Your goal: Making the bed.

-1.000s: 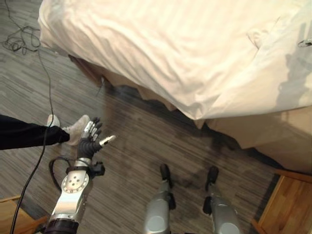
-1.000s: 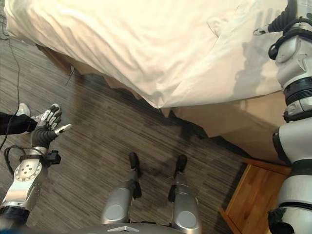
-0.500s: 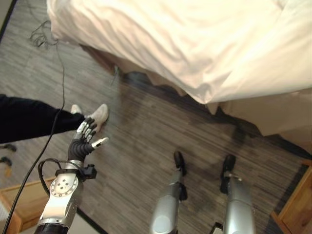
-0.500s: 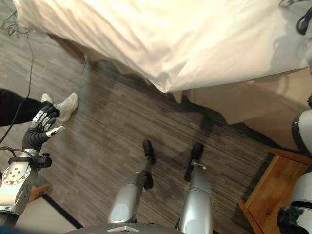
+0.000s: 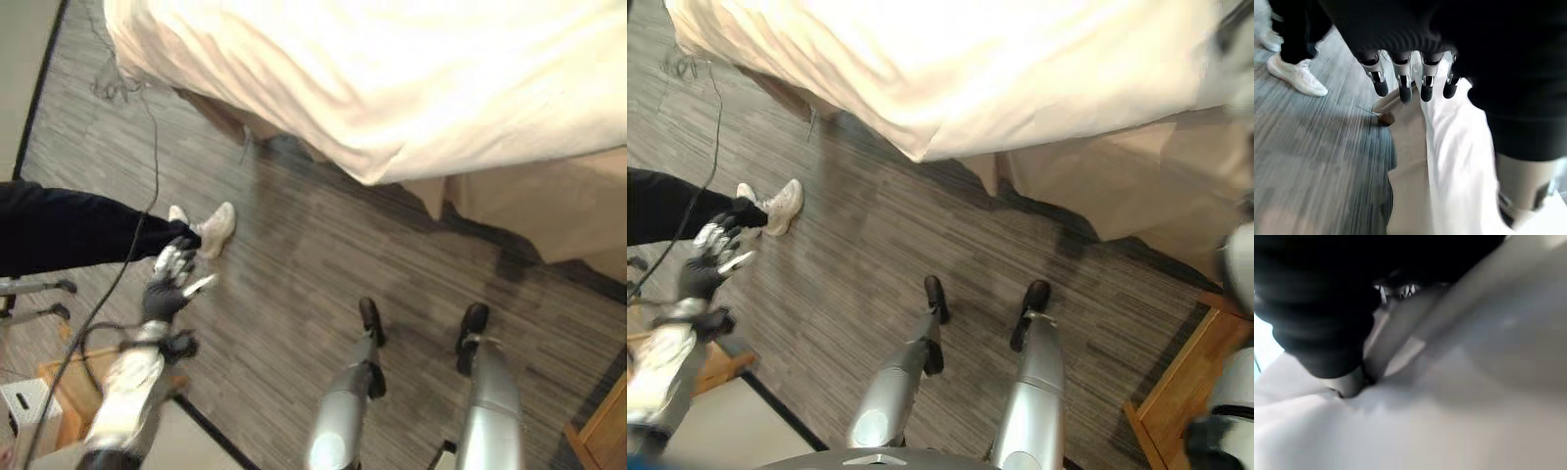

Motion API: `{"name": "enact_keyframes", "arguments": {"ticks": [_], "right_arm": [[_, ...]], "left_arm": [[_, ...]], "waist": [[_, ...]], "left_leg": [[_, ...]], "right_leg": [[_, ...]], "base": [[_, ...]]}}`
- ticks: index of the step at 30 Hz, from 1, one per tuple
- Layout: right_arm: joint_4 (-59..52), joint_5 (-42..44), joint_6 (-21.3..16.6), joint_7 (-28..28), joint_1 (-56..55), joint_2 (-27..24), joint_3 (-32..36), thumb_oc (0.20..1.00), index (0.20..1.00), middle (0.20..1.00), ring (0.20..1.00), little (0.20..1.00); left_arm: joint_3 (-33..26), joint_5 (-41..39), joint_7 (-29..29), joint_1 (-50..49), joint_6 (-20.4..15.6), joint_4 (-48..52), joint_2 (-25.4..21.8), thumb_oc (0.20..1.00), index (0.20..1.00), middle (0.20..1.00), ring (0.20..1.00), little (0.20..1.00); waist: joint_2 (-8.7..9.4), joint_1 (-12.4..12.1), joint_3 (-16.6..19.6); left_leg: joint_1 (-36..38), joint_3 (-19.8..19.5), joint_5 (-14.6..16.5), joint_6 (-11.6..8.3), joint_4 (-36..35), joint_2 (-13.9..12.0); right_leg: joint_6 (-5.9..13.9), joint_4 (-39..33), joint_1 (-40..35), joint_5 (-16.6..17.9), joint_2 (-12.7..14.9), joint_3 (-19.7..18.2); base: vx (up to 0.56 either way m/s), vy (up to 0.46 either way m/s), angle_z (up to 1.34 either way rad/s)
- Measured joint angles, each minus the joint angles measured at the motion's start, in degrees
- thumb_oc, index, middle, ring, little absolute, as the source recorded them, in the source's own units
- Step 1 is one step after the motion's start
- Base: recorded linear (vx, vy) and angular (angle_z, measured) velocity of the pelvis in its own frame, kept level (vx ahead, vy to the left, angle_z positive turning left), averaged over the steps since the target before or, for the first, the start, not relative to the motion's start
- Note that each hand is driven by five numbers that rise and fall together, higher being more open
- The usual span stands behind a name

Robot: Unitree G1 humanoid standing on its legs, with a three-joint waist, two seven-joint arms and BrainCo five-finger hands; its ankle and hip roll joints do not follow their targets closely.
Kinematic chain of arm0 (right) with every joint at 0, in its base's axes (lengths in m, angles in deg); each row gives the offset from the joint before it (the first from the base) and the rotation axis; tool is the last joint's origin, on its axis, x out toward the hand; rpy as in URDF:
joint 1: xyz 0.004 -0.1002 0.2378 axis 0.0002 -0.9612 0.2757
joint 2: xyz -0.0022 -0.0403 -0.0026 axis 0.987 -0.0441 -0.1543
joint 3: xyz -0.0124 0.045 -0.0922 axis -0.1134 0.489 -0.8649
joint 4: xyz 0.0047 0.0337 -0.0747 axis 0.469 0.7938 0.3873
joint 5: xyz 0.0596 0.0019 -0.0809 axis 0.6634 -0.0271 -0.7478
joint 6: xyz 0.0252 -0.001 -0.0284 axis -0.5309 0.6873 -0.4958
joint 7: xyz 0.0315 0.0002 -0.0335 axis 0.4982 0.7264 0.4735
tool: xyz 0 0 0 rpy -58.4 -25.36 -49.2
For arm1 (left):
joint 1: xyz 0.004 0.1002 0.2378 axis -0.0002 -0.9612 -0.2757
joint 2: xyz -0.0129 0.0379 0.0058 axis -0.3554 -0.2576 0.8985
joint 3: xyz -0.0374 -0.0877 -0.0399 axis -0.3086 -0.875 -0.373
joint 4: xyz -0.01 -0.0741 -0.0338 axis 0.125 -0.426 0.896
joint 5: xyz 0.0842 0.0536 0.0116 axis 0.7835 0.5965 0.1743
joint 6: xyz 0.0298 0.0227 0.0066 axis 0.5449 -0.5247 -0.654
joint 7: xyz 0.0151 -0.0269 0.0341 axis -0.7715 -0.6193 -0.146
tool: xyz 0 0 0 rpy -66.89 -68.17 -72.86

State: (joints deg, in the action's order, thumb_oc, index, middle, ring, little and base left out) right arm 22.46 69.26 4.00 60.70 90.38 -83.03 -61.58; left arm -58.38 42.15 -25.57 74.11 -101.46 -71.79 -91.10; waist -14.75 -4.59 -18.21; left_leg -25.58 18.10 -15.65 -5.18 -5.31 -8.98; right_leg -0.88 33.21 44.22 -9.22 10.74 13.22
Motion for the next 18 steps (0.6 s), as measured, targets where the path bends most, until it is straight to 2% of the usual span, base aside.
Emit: {"name": "enact_keyframes", "arguments": {"ticks": [2, 3, 4, 5, 6, 8, 9, 11, 12, 14, 15, 16, 18], "right_arm": [[-2.96, 0.00, 0.93, -1.72, -3.80, 2.08, 3.25, 0.200, 0.200, 0.200, 0.200, 0.200], [-8.72, 0.00, 1.99, -2.83, -10.97, 3.47, 8.65, 0.200, 0.200, 0.200, 0.200, 0.200], [-10.76, 0.01, 2.13, -3.02, -13.31, 3.82, 10.55, 0.200, 0.200, 0.200, 0.200, 0.200], [-18.44, 0.01, 2.13, -3.96, -23.38, 5.26, 17.48, 0.200, 0.200, 0.200, 0.200, 0.200], [-21.71, 0.07, 2.15, -4.84, -31.41, 8.71, 21.04, 0.200, 0.200, 0.200, 0.200, 0.200], [-30.54, -0.20, 1.40, -5.31, -44.84, 12.19, 33.12, 0.200, 0.200, 0.200, 0.200, 0.200], [-31.01, -0.18, 1.50, -5.91, -50.57, 14.62, 33.50, 0.200, 0.200, 0.200, 0.200, 0.200], [-30.20, -0.41, 1.53, -5.25, -56.21, 15.95, 31.93, 0.200, 0.200, 0.200, 0.200, 0.200], [-27.38, -0.45, 1.03, -5.34, -57.21, 17.00, 31.81, 0.200, 0.200, 0.200, 0.200, 0.200], [-25.48, -0.46, 0.70, -5.19, -57.23, 16.07, 31.94, 0.200, 0.200, 0.200, 0.200, 0.200], [-23.11, -0.53, 0.51, -4.86, -57.50, 16.05, 31.41, 0.558, 0.558, 0.558, 0.558, 0.558], [-21.96, -0.53, 0.34, -4.59, -57.74, 16.46, 31.14, 1.000, 1.000, 1.000, 1.000, 1.000], [-19.05, -0.26, -0.30, -3.99, -56.54, 16.81, 30.62, 1.000, 1.000, 1.000, 1.000, 1.000]], "left_arm": [[-1.57, -0.20, -1.63, 2.82, -0.02, -0.02, 2.00, 1.000, 1.000, 1.000, 1.000, 1.000], [-2.20, -0.20, -2.84, 3.79, 0.18, 0.31, 3.64, 1.000, 1.000, 1.000, 1.000, 1.000], [-2.19, -0.19, -3.10, 4.01, 0.36, 0.26, 4.09, 1.000, 1.000, 1.000, 1.000, 1.000], [-2.14, -0.18, -3.94, 4.23, 0.55, 0.12, 5.49, 1.000, 1.000, 1.000, 1.000, 1.000], [-1.95, -0.16, -4.39, 3.10, 0.60, -0.63, 5.95, 1.000, 1.000, 1.000, 1.000, 1.000], [-1.13, -0.03, -5.17, 6.83, 1.83, -2.62, 9.28, 1.000, 1.000, 1.000, 1.000, 1.000], [0.41, 0.10, -5.56, 7.57, 2.13, -3.98, 10.01, 1.000, 1.000, 1.000, 1.000, 1.000], [2.33, 0.52, -6.01, 9.17, 2.91, -7.81, 11.58, 1.000, 1.000, 1.000, 1.000, 1.000], [4.06, 0.61, -6.10, 8.88, 3.18, -10.51, 12.50, 1.000, 1.000, 1.000, 1.000, 1.000], [4.69, 0.67, -6.09, 10.32, 3.24, -12.31, 13.71, 1.000, 1.000, 1.000, 1.000, 1.000], [5.04, 0.83, -6.39, 10.74, 3.77, -14.41, 15.66, 1.000, 1.000, 1.000, 1.000, 1.000], [5.58, 1.05, -6.41, 10.62, 4.11, -15.15, 16.20, 1.000, 1.000, 1.000, 1.000, 1.000], [7.16, 2.04, -6.34, 10.17, 4.45, -16.78, 16.67, 1.000, 1.000, 1.000, 1.000, 1.000]], "waist": [[0.18, 1.32, -0.01], [0.32, 2.94, -0.11], [0.35, 3.16, -0.13], [0.96, 3.98, -0.33], [1.74, 6.10, 0.07], [1.92, 7.51, 0.15], [3.26, 9.24, 0.36], [4.61, 10.01, 1.17], [5.70, 12.16, 1.98], [5.75, 14.09, 2.05], [5.64, 15.01, 2.25], [5.60, 15.09, 2.34], [4.92, 15.73, 2.92]], "left_leg": [[1.16, 0.17, -0.03, 0.06, 0.03, -0.55], [3.81, 0.20, 0.01, 0.04, 0.02, -0.89], [4.64, 0.21, 0.01, 0.04, 0.02, -0.90], [7.92, 0.29, 0.01, 0.04, 0.01, -0.97], [10.89, 1.67, 0.14, -0.11, 0.04, -0.91], [12.69, 2.22, 0.43, -0.45, 0.02, -1.41], [14.39, 3.19, 0.74, -0.84, 0.05, -1.50], [17.10, 3.47, 1.31, -1.10, 0.06, -1.50], [18.57, 4.88, 1.70, -0.81, 0.02, -1.27], [18.91, 5.33, 1.70, -0.73, 0.01, -1.26], [19.82, 5.98, 1.67, -0.69, -0.01, -1.30], [20.74, 6.73, 1.68, -0.68, -0.01, -1.25], [21.61, 7.85, 1.67, -0.69, -0.02, -1.12]], "right_leg": [[0.16, -1.73, -1.88, 0.81, -0.64, 0.21], [0.32, -3.16, -5.10, 0.95, -1.12, 0.19], [0.35, -3.49, -6.04, 0.93, -1.21, 0.17], [0.36, -4.83, -9.66, 0.92, -1.56, -0.20], [0.84, -6.16, -12.77, 0.63, -1.82, -0.72], [0.85, -7.97, -15.87, 1.13, -2.05, -0.24], [1.09, -9.04, -17.89, 1.00, -2.41, -0.41], [1.18, -10.27, -20.45, 0.92, -2.75, -1.07], [2.15, -11.81, -21.55, 1.70, -3.32, -2.51], [2.35, -13.98, -22.30, 3.09, -3.62, -3.11], [2.03, -15.94, -23.79, 4.67, -4.14, -3.85], [2.41, -16.80, -24.59, 4.76, -4.25, -4.12], [2.71, -18.83, -25.67, 5.42, -4.53, -5.22]], "base": [[0.04, 0.071, -0.12], [0.06, 0.081, -0.10], [0.04, 0.057, -0.13], [0.06, 0.056, -0.26], [0.04, 0.043, -0.23], [0.08, 0.082, 0.01], [0.08, 0.099, -0.01], [0.02, 0.060, -0.37], [0.00, 0.044, -0.57], [-0.03, 0.084, -0.37], [-0.06, 0.088, -0.24], [-0.05, 0.035, -0.37], [-0.06, 0.082, -0.33]]}}
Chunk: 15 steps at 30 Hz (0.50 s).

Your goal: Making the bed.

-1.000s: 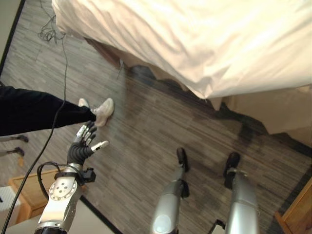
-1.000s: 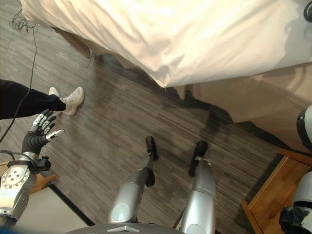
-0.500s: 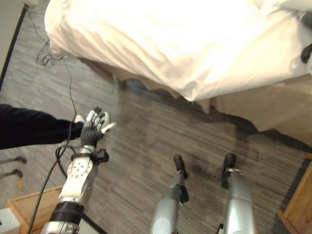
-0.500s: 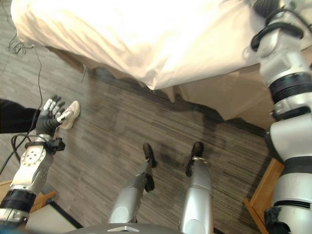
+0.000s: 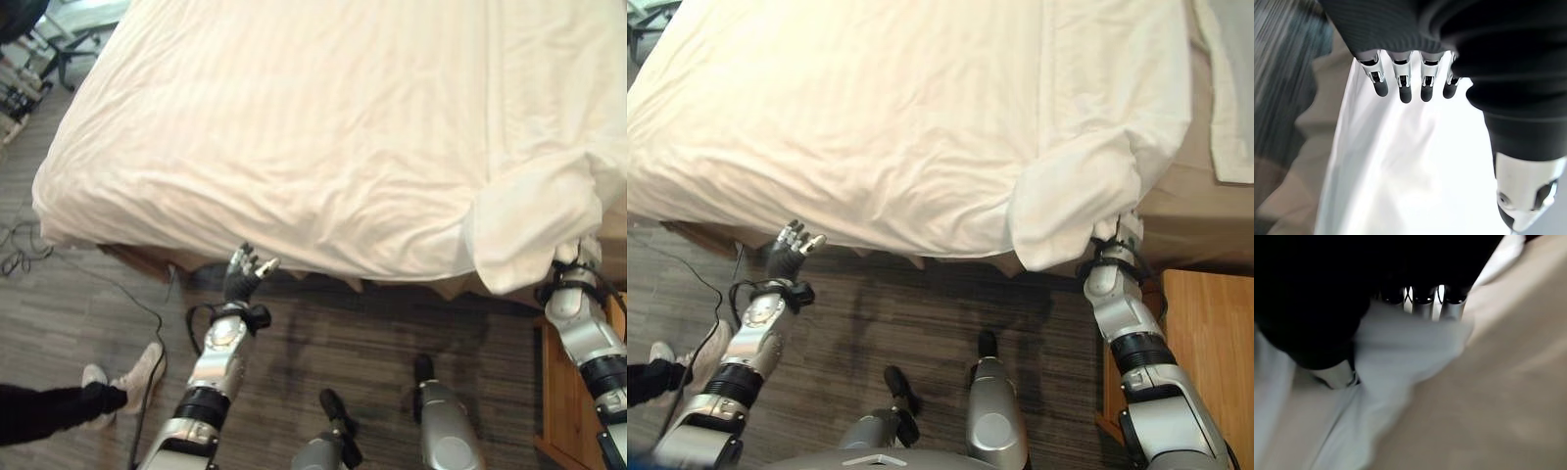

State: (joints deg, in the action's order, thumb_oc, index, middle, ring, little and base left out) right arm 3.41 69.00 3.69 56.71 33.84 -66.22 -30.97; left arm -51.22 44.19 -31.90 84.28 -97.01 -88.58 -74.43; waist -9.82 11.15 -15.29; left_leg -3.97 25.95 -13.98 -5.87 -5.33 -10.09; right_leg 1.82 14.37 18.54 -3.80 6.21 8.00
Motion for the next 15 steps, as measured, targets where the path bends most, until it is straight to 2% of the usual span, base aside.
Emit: {"name": "enact_keyframes", "arguments": {"ticks": [1, 3, 6, 12, 15], "right_arm": [[2.23, 1.66, -0.54, 0.87, 0.73, 0.25, 0.43, 1.000, 1.000, 1.000, 1.000, 1.000], [6.94, 3.67, -0.70, 1.24, 2.68, 2.41, 2.03, 1.000, 1.000, 1.000, 1.000, 1.000], [11.45, 4.31, -2.78, 1.81, 4.85, 2.41, 1.52, 1.000, 1.000, 1.000, 1.000, 1.000], [20.36, 3.66, -3.29, 3.93, 8.00, 3.08, -0.65, 1.000, 1.000, 1.000, 1.000, 1.000], [25.76, 3.56, -3.21, 5.09, 7.76, 3.58, 0.01, 1.000, 1.000, 1.000, 1.000, 1.000]], "left_arm": [[0.03, 0.26, -0.30, 0.16, -0.02, -0.74, 1.00, 1.000, 1.000, 1.000, 1.000, 1.000], [1.05, 0.29, -0.16, 0.40, 0.04, -2.95, 1.41, 1.000, 1.000, 1.000, 1.000, 1.000], [1.67, 0.27, -0.13, 0.23, 0.12, -4.43, 2.13, 1.000, 1.000, 1.000, 1.000, 1.000], [1.79, 0.10, 0.97, -1.60, 0.03, -3.82, 2.21, 1.000, 1.000, 1.000, 1.000, 1.000], [1.80, 0.08, 1.84, -3.19, 0.01, -3.41, 1.81, 1.000, 1.000, 1.000, 1.000, 1.000]], "waist": [[-0.77, 0.74, 0.45], [-1.13, 1.06, 0.70], [-2.68, 1.87, 1.77], [-2.35, 2.69, 2.22], [-1.03, 2.47, 2.47]], "left_leg": [[0.25, 0.31, -0.06, 0.05, 0.00, 0.19], [1.27, 1.77, -0.03, 0.04, 0.01, 0.50], [1.52, 3.75, 0.02, -0.03, -0.03, 1.57], [3.22, 5.07, 0.14, -0.17, -0.06, 2.58], [4.15, 4.89, 0.16, -0.19, -0.06, 2.76]], "right_leg": [[0.23, -1.58, -0.62, 0.69, -0.31, -1.29], [0.21, -2.41, -0.92, 1.64, -0.40, -2.61], [1.36, -5.62, -1.07, 3.03, -0.24, -5.65], [1.66, -9.80, -4.41, 5.15, 0.15, -6.77], [1.67, -10.71, -6.14, 5.51, 0.41, -6.23]], "base": [[-0.07, 0.104, -0.27], [-0.03, 0.059, -0.38], [-0.04, 0.051, -0.42], [-0.02, 0.012, -0.10], [0.00, -0.032, 0.07]]}}
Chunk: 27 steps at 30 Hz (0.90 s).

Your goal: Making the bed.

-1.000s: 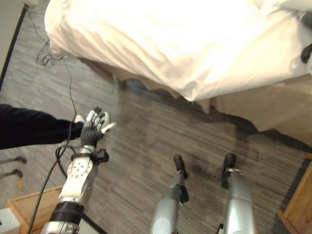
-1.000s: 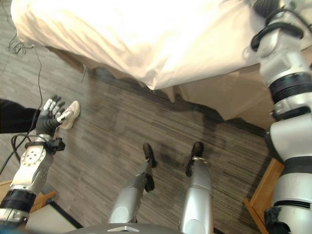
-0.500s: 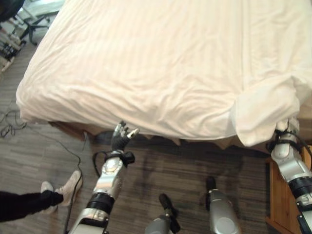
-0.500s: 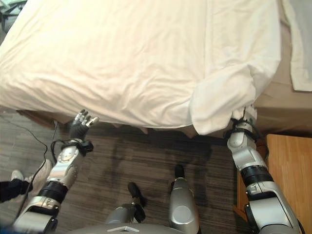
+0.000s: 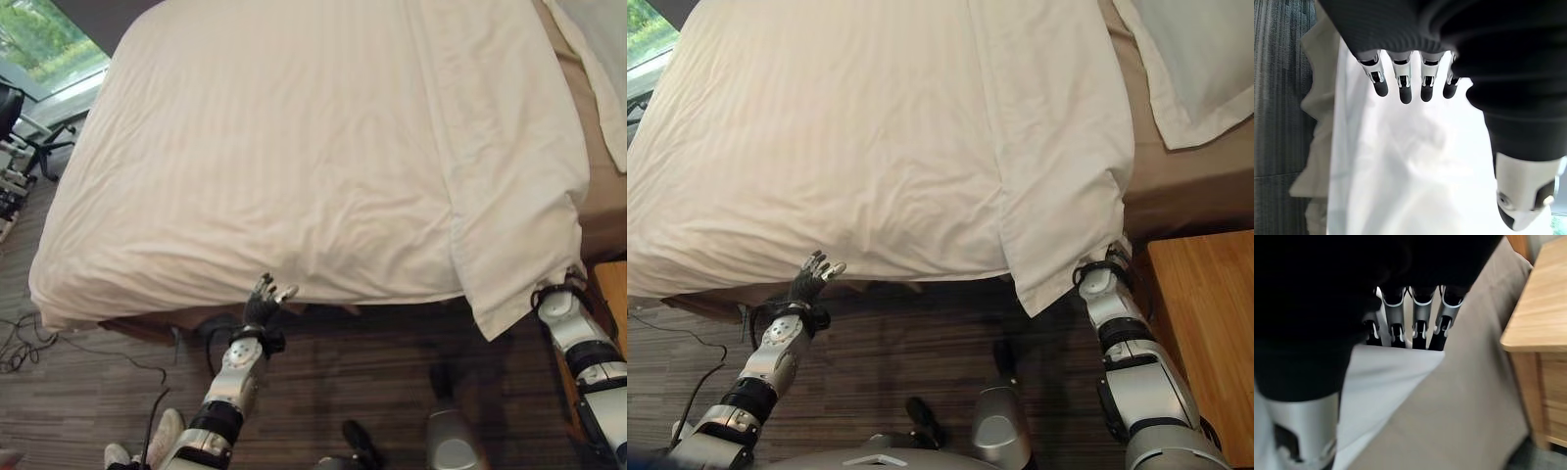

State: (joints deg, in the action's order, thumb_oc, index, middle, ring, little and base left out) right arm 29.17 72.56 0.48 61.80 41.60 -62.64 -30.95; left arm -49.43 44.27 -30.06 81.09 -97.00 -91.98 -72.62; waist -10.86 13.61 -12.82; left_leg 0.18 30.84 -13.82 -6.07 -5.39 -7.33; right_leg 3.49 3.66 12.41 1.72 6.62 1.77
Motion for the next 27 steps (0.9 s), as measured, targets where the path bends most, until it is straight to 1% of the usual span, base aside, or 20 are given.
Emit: {"name": "enact_keyframes", "arguments": {"ticks": [3, 4, 7, 8, 9, 10, 11, 13, 14, 15, 16, 17, 18, 19, 20, 21, 23, 25, 26, 27], "right_arm": [[9.66, 0.19, 4.54, 1.60, -3.46, 1.39, 2.09, 1.000, 1.000, 1.000, 1.000, 1.000], [15.15, 0.24, 8.02, 2.47, -8.39, 1.85, 4.31, 1.000, 1.000, 1.000, 1.000, 1.000], [20.19, 1.09, 11.43, 3.12, -16.41, 1.94, 6.85, 1.000, 1.000, 1.000, 1.000, 1.000], [20.92, 1.82, 11.98, 3.27, -17.94, 1.79, 6.89, 1.000, 1.000, 1.000, 1.000, 1.000], [20.93, 2.62, 12.05, 3.28, -18.89, 1.65, 6.84, 1.000, 1.000, 1.000, 1.000, 1.000], [20.65, 2.93, 11.99, 3.62, -19.92, 1.19, 7.77, 1.000, 1.000, 1.000, 1.000, 1.000], [20.50, 2.92, 11.74, 3.62, -20.22, 0.63, 8.25, 1.000, 1.000, 1.000, 1.000, 1.000], [19.19, 2.99, 11.61, 3.66, -20.10, -0.75, 8.77, 1.000, 1.000, 1.000, 1.000, 1.000], [15.86, 3.33, 11.33, 3.77, -20.06, -2.13, 8.82, 1.000, 1.000, 1.000, 1.000, 1.000], [8.58, 4.06, 11.09, 3.78, -20.12, -3.53, 8.77, 1.000, 1.000, 1.000, 1.000, 1.000], [-8.16, 5.29, 10.68, 4.24, -22.06, -5.88, 9.76, 0.564, 0.564, 0.564, 0.564, 0.564], [-22.36, 5.11, 8.52, 4.50, -23.79, -7.82, 8.92, 0.200, 0.200, 0.200, 0.200, 0.200], [-32.36, 7.41, 6.27, 4.92, -23.68, -9.33, 10.46, 0.200, 0.200, 0.200, 0.200, 0.200], [-39.35, 9.83, 5.31, 4.82, -24.07, -9.18, 12.97, 0.200, 0.200, 0.200, 0.200, 0.200], [-41.48, 17.22, 0.29, 4.87, -19.94, -6.97, 15.47, 0.200, 0.200, 0.200, 0.200, 0.200], [-41.45, 19.71, -0.51, 4.85, -18.95, -5.46, 17.15, 0.200, 0.200, 0.200, 0.200, 0.200], [-38.98, 26.90, -2.35, 5.07, -16.72, -3.95, 17.76, 0.200, 0.200, 0.200, 0.200, 0.200], [-35.87, 32.45, -2.67, 5.65, -16.25, -2.92, 17.50, 0.200, 0.200, 0.200, 0.200, 0.200], [-35.16, 37.65, -3.53, 5.96, -15.16, -0.91, 18.17, 0.200, 0.200, 0.200, 0.200, 0.200], [-35.08, 43.44, -5.52, 6.61, -14.67, 0.81, 17.76, 0.200, 0.200, 0.200, 0.200, 0.200]], "left_arm": [[-0.03, 0.01, 0.50, -2.83, 0.21, 1.62, -0.51, 1.000, 1.000, 1.000, 1.000, 1.000], [0.06, 0.01, 0.77, -3.64, 0.26, 2.13, -0.61, 1.000, 1.000, 1.000, 1.000, 1.000], [-0.06, 0.01, 0.88, -5.76, 0.74, 2.59, -0.74, 1.000, 1.000, 1.000, 1.000, 1.000], [-0.29, 0.01, 1.22, -6.50, 0.90, 2.78, -0.71, 1.000, 1.000, 1.000, 1.000, 1.000], [-0.29, 0.00, 1.50, -7.02, 0.95, 2.88, -0.75, 1.000, 1.000, 1.000, 1.000, 1.000], [-0.48, -0.06, 2.04, -7.68, 1.07, 3.31, -0.66, 1.000, 1.000, 1.000, 1.000, 1.000], [-0.51, -0.04, 2.39, -8.44, 1.05, 3.94, -0.51, 1.000, 1.000, 1.000, 1.000, 1.000], [-0.90, -0.05, 3.01, -9.34, 1.12, 5.18, -0.32, 1.000, 1.000, 1.000, 1.000, 1.000], [-1.66, -0.04, 3.11, -10.19, 1.25, 5.53, -0.17, 1.000, 1.000, 1.000, 1.000, 1.000], [-3.71, -0.03, 3.12, -11.40, 1.81, 6.01, -0.05, 1.000, 1.000, 1.000, 1.000, 1.000], [-6.88, 0.20, 3.05, -12.19, 2.24, 6.08, 0.42, 1.000, 1.000, 1.000, 1.000, 1.000], [-8.88, 0.19, 2.67, -12.61, 2.41, 5.94, 0.77, 1.000, 1.000, 1.000, 1.000, 1.000], [-9.17, 0.44, 2.74, -11.65, 2.58, 5.96, 1.33, 1.000, 1.000, 1.000, 1.000, 1.000], [-9.46, 0.76, 2.59, -11.05, 2.62, 5.87, 1.98, 1.000, 1.000, 1.000, 1.000, 1.000], [-9.10, 0.87, 2.78, -9.90, 2.93, 5.36, 1.55, 1.000, 1.000, 1.000, 1.000, 1.000], [-9.09, 0.87, 2.82, -8.87, 3.11, 4.54, 1.55, 1.000, 1.000, 1.000, 1.000, 1.000], [-8.80, 0.85, 2.89, -7.75, 3.22, 4.19, 1.37, 1.000, 1.000, 1.000, 1.000, 1.000], [-8.31, 0.85, 2.94, -7.67, 3.30, 4.27, 1.38, 1.000, 1.000, 1.000, 1.000, 1.000], [-8.06, 0.77, 2.89, -7.47, 3.29, 4.19, 1.21, 1.000, 1.000, 1.000, 1.000, 1.000], [-7.53, 0.75, 2.93, -6.60, 3.25, 4.15, 1.18, 1.000, 1.000, 1.000, 1.000, 1.000]], "waist": [[3.10, -0.62, 1.44], [4.88, -1.02, 2.46], [6.87, -0.71, 3.14], [7.25, -0.37, 3.16], [7.20, 0.16, 3.30], [7.16, 0.31, 3.43], [6.62, 0.26, 3.78], [5.53, 0.00, 4.33], [5.07, -0.06, 4.54], [5.22, -0.17, 4.71], [6.14, -0.06, 4.68], [6.19, 0.38, 4.84], [6.80, 0.11, 4.90], [7.20, 0.14, 5.05], [8.40, 0.05, 6.02], [8.65, -0.13, 6.17], [8.48, -0.13, 6.25], [7.50, -0.03, 6.74], [7.03, 0.29, 6.75], [6.21, 0.14, 6.61]], "left_leg": [[1.20, -0.06, 0.05, -0.04, 0.01, -0.26], [1.28, -0.04, 0.12, -0.12, 0.00, -0.29], [2.48, -0.03, 0.20, -0.02, -0.01, -0.30], [3.16, 0.00, 0.53, -0.40, -0.28, -0.52], [3.58, 0.02, 0.85, -0.60, -0.29, -0.61], [4.06, -0.03, 2.13, -0.69, -0.33, -1.49], [4.05, -0.04, 3.41, -1.06, -0.33, -2.22], [3.93, 0.01, 6.70, -0.56, -0.31, -3.86], [3.84, 0.13, 9.00, -0.13, -0.31, -4.69], [3.39, 0.65, 10.72, -0.79, -0.32, -5.09], [2.43, 1.61, 10.90, -1.05, -0.33, -4.65], [1.86, 1.60, 10.88, -1.04, -0.34, -4.15], [1.79, 1.66, 10.89, -1.05, -0.35, -4.31], [1.95, 1.50, 10.85, -1.03, -0.34, -4.18], [1.95, 1.54, 10.79, -0.93, -0.33, -4.28], [1.92, 1.54, 10.75, -0.88, -0.33, -4.32], [1.76, 1.56, 10.45, -0.45, -0.33, -4.27], [1.15, 1.50, 9.95, 0.29, -0.33, -3.90], [0.76, 1.51, 9.73, 0.67, -0.33, -3.59], [-0.12, 1.51, 9.35, 1.12, -0.32, -3.01]], "right_leg": [[0.01, -0.37, -1.46, -0.01, -0.10, 0.50], [0.00, -1.43, -2.16, 0.02, 0.13, 0.69], [0.05, -3.55, -4.06, 1.08, 0.06, 0.67], [0.13, -4.55, -5.04, 1.41, 0.04, 0.51], [0.27, -5.47, -5.74, 1.88, -0.21, 0.50], [0.31, -6.98, -6.69, 2.20, -0.83, 0.51], [0.42, -8.00, -7.02, 2.83, -1.67, 0.68], [0.02, -9.29, -7.40, 4.11, -3.63, 1.22], [-0.15, -9.28, -7.27, 4.21, -4.51, 1.58], [-0.35, -9.11, -6.52, 4.30, -4.58, 1.51], [-0.28, -8.02, -4.49, 4.27, -3.94, 1.59], [-0.19, -7.49, -3.29, 4.33, -3.38, 1.51], [-0.11, -6.86, -3.08, 4.38, -3.43, 1.92], [-0.12, -6.46, -2.98, 4.37, -3.17, 2.25], [-0.13, -5.67, -2.48, 4.34, -3.44, 2.30], [-0.13, -5.75, -2.52, 4.35, -3.46, 2.29], [-0.06, -5.74, -2.50, 4.42, -3.33, 2.25], [0.26, -6.53, -2.47, 4.73, -2.88, 2.32], [0.70, -7.23, -2.30, 5.38, -2.69, 2.40], [0.79, -9.07, -2.30, 6.41, -2.23, 2.40]], "base": [[-0.01, -0.065, 0.01], [0.00, -0.037, 0.02], [0.02, -0.041, -0.09], [0.04, -0.031, -0.15], [0.04, -0.023, -0.12], [0.03, -0.018, -0.08], [0.03, -0.018, -0.04], [0.03, 0.004, 0.06], [0.05, 0.004, -0.01], [0.03, 0.000, -0.17], [0.05, -0.027, -0.24], [0.04, -0.019, -0.19], [0.06, -0.024, 0.02], [0.05, -0.008, 0.05], [0.06, -0.008, 0.09], [0.04, -0.003, 0.01], [0.01, -0.012, -0.04], [0.00, 0.000, 0.00], [-0.09, -0.023, 0.00], [-0.15, -0.035, -0.06]]}}
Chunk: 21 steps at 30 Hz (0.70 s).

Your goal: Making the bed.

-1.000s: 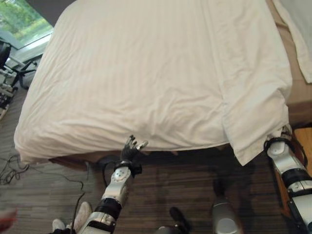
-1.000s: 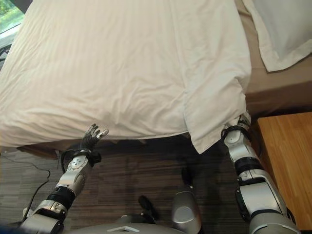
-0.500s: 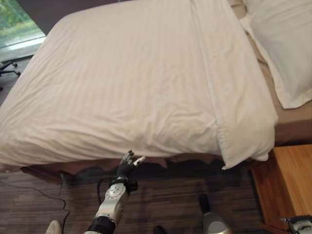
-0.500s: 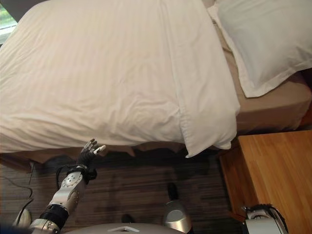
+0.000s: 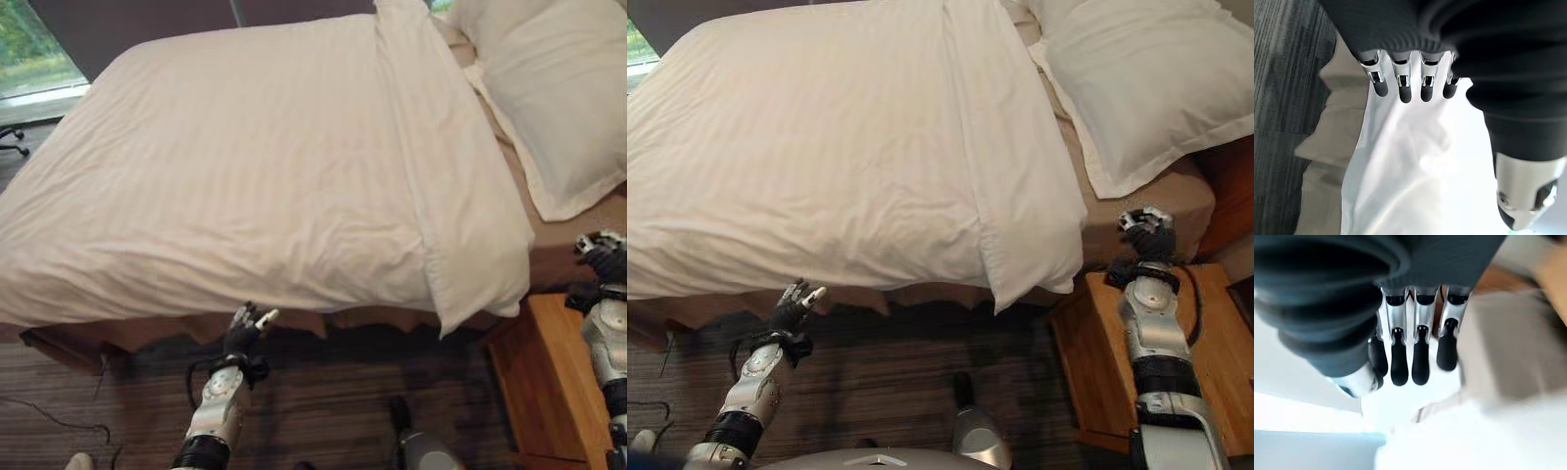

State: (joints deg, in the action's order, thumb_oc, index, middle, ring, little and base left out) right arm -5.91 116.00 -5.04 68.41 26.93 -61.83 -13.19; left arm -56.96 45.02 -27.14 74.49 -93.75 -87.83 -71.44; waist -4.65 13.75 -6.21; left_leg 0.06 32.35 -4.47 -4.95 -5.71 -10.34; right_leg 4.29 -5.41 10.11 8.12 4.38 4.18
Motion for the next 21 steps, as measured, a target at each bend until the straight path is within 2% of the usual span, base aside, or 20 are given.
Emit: {"name": "enact_keyframes", "arguments": {"ticks": [3, 4, 5, 7, 8, 9, 11, 13, 17, 21], "right_arm": [[0.67, 12.50, -4.19, 1.87, 6.52, 3.84, -2.06, 0.200, 0.200, 0.200, 0.200, 0.200], [1.22, 14.76, -5.04, 2.89, 8.77, 4.00, -2.89, 0.200, 0.200, 0.200, 0.200, 0.200], [4.89, 20.00, -6.57, 3.14, 18.20, 4.36, -4.33, 0.200, 0.200, 0.200, 0.200, 0.200], [8.29, 22.97, -9.30, 3.01, 28.83, 3.46, -4.45, 0.200, 0.200, 0.200, 0.200, 0.200], [11.24, 23.51, -9.97, 2.77, 33.08, 3.24, -4.59, 0.200, 0.200, 0.200, 0.200, 0.200], [13.04, 24.56, -10.46, 2.53, 36.05, 2.76, -4.75, 0.200, 0.200, 0.200, 0.200, 0.200], [13.37, 25.23, -11.78, 1.98, 39.47, 1.60, -5.73, 0.200, 0.200, 0.200, 0.200, 0.200], [13.09, 25.59, -13.21, 2.05, 41.70, 1.25, -6.06, 0.200, 0.200, 0.200, 0.200, 0.200], [11.99, 27.06, -15.77, 2.44, 42.05, 2.15, -6.54, 0.200, 0.200, 0.200, 0.200, 0.200], [11.29, 27.08, -16.51, 3.19, 42.30, 0.68, -5.54, 0.200, 0.200, 0.200, 0.200, 0.200]], "left_arm": [[0.88, -0.18, -0.15, 2.08, -0.25, -0.12, 0.26, 1.000, 1.000, 1.000, 1.000, 1.000], [1.75, -0.29, -0.15, 3.63, -0.34, -0.28, 0.43, 1.000, 1.000, 1.000, 1.000, 1.000], [3.08, -0.83, -0.21, 6.64, -1.26, -1.14, 0.39, 1.000, 1.000, 1.000, 1.000, 1.000], [3.19, -1.26, -0.27, 8.70, -2.16, -1.44, -0.11, 1.000, 1.000, 1.000, 1.000, 1.000], [3.38, -1.25, -0.21, 8.53, -2.77, -1.45, -0.82, 1.000, 1.000, 1.000, 1.000, 1.000], [3.38, -1.29, -0.15, 8.24, -2.86, -1.49, -1.18, 1.000, 1.000, 1.000, 1.000, 1.000], [3.35, -1.76, -0.14, 7.85, -3.55, -1.46, -1.76, 1.000, 1.000, 1.000, 1.000, 1.000], [3.34, -3.49, -0.05, 7.88, -3.98, -1.52, -2.35, 1.000, 1.000, 1.000, 1.000, 1.000], [5.35, -3.46, 0.12, 8.30, -5.37, -1.55, -2.48, 1.000, 1.000, 1.000, 1.000, 1.000], [6.77, -3.47, 0.33, 9.30, -5.90, -1.98, -2.49, 1.000, 1.000, 1.000, 1.000, 1.000]], "waist": [[-1.87, -0.62, -1.44], [-2.73, -1.73, -2.64], [-4.27, -2.81, -5.26], [-6.67, -5.97, -9.62], [-7.28, -6.18, -10.55], [-8.01, -6.45, -11.05], [-9.19, -6.70, -11.15], [-9.49, -8.11, -11.56], [-10.46, -9.17, -11.94], [-13.99, -9.22, -13.58]], "left_leg": [[-2.83, 0.03, -0.97, 1.28, 0.32, 0.87], [-3.42, -0.07, -1.27, 1.68, 0.33, 1.18], [-5.02, 0.03, -1.76, 2.33, 0.32, 1.73], [-5.89, -0.16, -2.17, 2.66, 0.31, 1.87], [-6.00, -0.14, -2.18, 2.62, 0.28, 1.83], [-6.26, -0.41, -1.47, 1.69, -0.03, 1.67], [-7.88, -1.59, -2.15, 1.45, 0.32, 1.75], [-8.97, -2.09, -2.75, 1.98, 0.30, 1.63], [-10.44, -3.13, -3.28, 2.54, 0.32, 2.18], [-13.80, -3.29, -4.51, 4.09, 0.32, 4.11]], "right_leg": [[-0.37, -0.17, 2.90, 1.78, 0.69, -0.20], [-0.57, -0.17, 3.35, 2.10, 1.05, -0.03], [-0.15, -0.18, 5.20, 2.68, 1.39, -0.28], [0.09, -0.21, 5.78, 2.72, 1.70, 0.02], [0.10, -0.22, 5.91, 2.73, 1.71, -0.03], [0.13, -0.32, 6.02, 2.69, 1.70, 0.11], [0.12, -0.24, 6.98, 2.72, 1.54, 1.18], [0.05, -0.24, 7.72, 2.72, 1.65, 1.91], [0.17, -0.24, 8.83, 2.55, 2.08, 2.34], [0.76, -0.21, 12.04, 3.21, 4.11, 2.12]], "base": [[-0.13, -0.018, -0.02], [-0.12, -0.003, 0.07], [-0.04, -0.011, 0.11], [0.06, 0.012, 0.07], [0.00, -0.048, 0.03], [-0.07, -0.087, 0.10], [-0.04, -0.054, 0.25], [-0.01, -0.043, 0.17], [-0.08, -0.008, 0.09], [-0.02, 0.094, 0.08]]}}
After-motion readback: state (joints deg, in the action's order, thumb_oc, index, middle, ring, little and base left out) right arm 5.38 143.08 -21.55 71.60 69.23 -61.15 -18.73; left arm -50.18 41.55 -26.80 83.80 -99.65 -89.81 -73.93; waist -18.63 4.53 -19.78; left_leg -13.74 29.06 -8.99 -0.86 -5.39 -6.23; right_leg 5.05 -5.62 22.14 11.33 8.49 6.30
